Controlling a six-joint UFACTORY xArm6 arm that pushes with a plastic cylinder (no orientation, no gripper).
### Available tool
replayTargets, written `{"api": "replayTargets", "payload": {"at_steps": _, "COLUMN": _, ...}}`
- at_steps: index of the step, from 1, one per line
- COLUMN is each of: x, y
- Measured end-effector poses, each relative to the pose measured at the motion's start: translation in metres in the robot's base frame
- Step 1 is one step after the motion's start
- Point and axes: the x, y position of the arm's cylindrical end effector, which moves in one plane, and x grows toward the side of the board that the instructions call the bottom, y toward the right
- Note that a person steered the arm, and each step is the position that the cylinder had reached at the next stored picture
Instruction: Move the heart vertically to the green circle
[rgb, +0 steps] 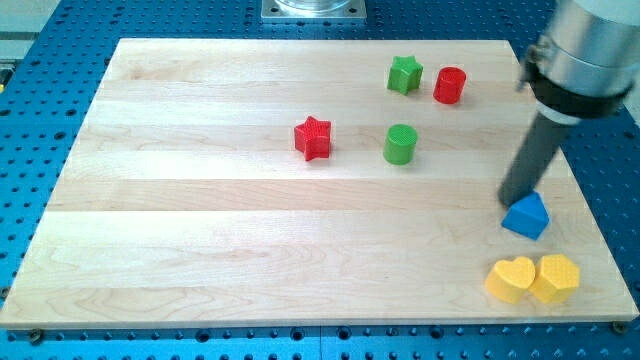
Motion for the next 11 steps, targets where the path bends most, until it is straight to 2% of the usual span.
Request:
{"api": "replayTargets", "payload": {"at_steps": 1, "x": 0.045, "y": 0.003}}
{"api": "replayTargets", "payload": {"at_steps": 3, "x": 0.003, "y": 0.008}}
{"api": "replayTargets", "payload": {"at_steps": 4, "x": 0.05, "y": 0.086}}
{"api": "replayTargets", "payload": {"at_steps": 5, "x": 0.107, "y": 0.112}}
{"api": "replayTargets", "payload": {"at_steps": 7, "x": 0.115, "y": 0.047}}
{"api": "replayTargets", "payload": {"at_steps": 8, "x": 0.114, "y": -0.01}}
{"api": "replayTargets", "payload": {"at_steps": 9, "x": 0.093, "y": -0.058}}
{"api": "replayTargets", "payload": {"at_steps": 10, "x": 0.05, "y": -0.109}}
{"api": "replayTargets", "payload": {"at_steps": 11, "x": 0.038, "y": -0.123}}
